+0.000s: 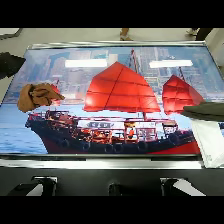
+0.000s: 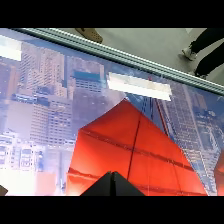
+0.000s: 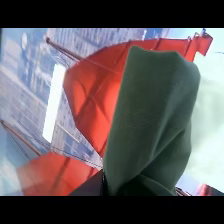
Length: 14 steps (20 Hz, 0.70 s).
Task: Fold the shirts.
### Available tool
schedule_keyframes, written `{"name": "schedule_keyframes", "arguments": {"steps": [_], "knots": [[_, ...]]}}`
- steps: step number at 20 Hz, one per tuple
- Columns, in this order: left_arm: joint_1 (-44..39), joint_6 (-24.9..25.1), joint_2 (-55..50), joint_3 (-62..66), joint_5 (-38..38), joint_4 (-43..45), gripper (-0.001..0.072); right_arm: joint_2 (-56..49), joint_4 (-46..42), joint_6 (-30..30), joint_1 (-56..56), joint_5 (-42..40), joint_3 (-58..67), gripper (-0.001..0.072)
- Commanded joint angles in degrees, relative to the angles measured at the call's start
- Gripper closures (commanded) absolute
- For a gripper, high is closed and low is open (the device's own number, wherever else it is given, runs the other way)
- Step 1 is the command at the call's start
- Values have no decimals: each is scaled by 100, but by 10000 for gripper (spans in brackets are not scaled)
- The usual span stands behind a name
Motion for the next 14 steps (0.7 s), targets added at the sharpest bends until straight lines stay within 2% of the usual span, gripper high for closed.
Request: {"name": "schedule_keyframes", "arguments": {"steps": [1,4,6,8,10,12,14], "knots": [[-2,7,0,0,-4,2,678,33,149,461,-310,-164,4,666],[-2,90,9,0,-13,0,678,31,90,555,-496,-39,4,666],[-2,90,9,0,-20,0,678,37,-122,553,-704,317,4,666],[-2,92,9,0,-17,0,678,74,-763,557,-935,949,2,666],[-2,90,9,0,-15,0,678,79,-1978,555,-964,1451,-59,666],[-2,90,7,0,-13,0,678,120,-2776,553,-966,1464,-544,666],[-2,87,11,0,-17,-20,678,179,-3082,529,-966,1064,-1362,666]]}}
